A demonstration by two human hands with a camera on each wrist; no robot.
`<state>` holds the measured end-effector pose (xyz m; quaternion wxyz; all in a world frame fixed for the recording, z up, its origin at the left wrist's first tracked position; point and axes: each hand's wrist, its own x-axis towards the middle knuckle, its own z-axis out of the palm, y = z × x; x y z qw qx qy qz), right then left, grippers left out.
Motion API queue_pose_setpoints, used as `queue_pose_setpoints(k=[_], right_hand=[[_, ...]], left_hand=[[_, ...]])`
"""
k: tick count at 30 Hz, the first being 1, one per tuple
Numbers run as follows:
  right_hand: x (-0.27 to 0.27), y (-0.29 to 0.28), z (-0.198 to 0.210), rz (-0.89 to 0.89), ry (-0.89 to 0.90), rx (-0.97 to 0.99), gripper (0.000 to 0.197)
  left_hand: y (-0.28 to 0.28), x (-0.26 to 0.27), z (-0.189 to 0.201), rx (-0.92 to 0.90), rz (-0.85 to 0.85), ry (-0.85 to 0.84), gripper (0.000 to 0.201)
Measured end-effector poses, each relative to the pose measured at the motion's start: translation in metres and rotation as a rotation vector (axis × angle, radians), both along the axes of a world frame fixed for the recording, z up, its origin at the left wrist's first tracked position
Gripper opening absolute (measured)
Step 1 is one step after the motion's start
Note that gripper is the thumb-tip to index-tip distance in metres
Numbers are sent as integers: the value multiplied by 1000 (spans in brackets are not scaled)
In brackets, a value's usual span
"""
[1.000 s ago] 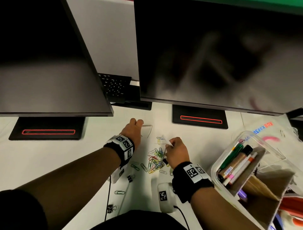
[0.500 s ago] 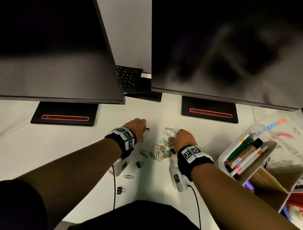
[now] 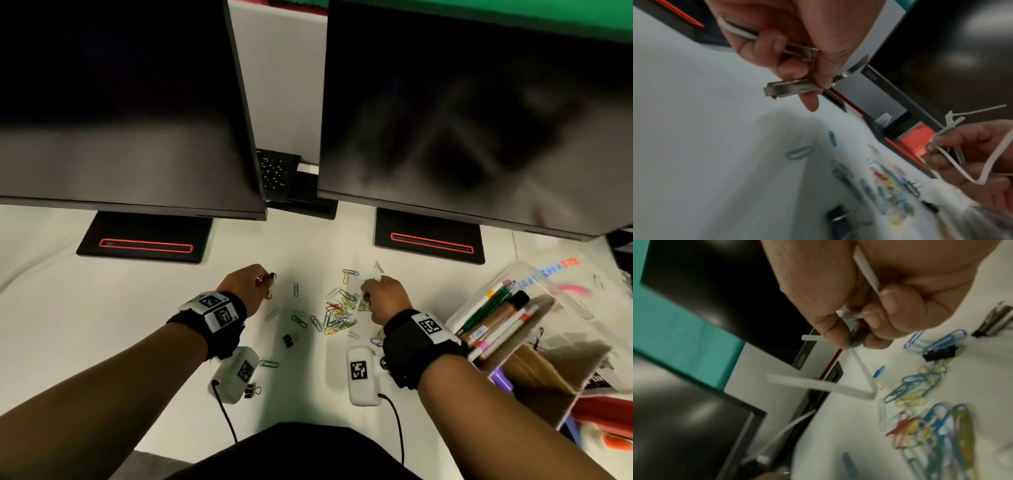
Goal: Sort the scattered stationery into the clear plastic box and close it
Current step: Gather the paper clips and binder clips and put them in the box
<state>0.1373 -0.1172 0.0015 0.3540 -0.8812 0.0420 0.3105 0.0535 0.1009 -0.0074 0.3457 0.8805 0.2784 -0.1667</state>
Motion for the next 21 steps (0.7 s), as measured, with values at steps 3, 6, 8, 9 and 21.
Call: queue_pose_setpoints(k=[3, 6, 8, 9, 21], right_hand=[[-9, -4, 18, -202, 125, 220, 23], [-9, -9, 28, -197, 49, 234, 14], [-10, -14, 39, -169, 22, 220, 9], [-10, -17, 43, -166, 28, 223, 9], [-16, -93, 105, -314, -49, 390, 16]], left_hand=[[-19, 16, 18, -70, -68, -76, 23], [-47, 32, 38, -120, -124, -158, 31], [-65, 40, 47, -127, -191, -184, 31], [-72, 43, 50, -117, -222, -184, 31], [-139, 60, 96, -189, -307, -275, 23]])
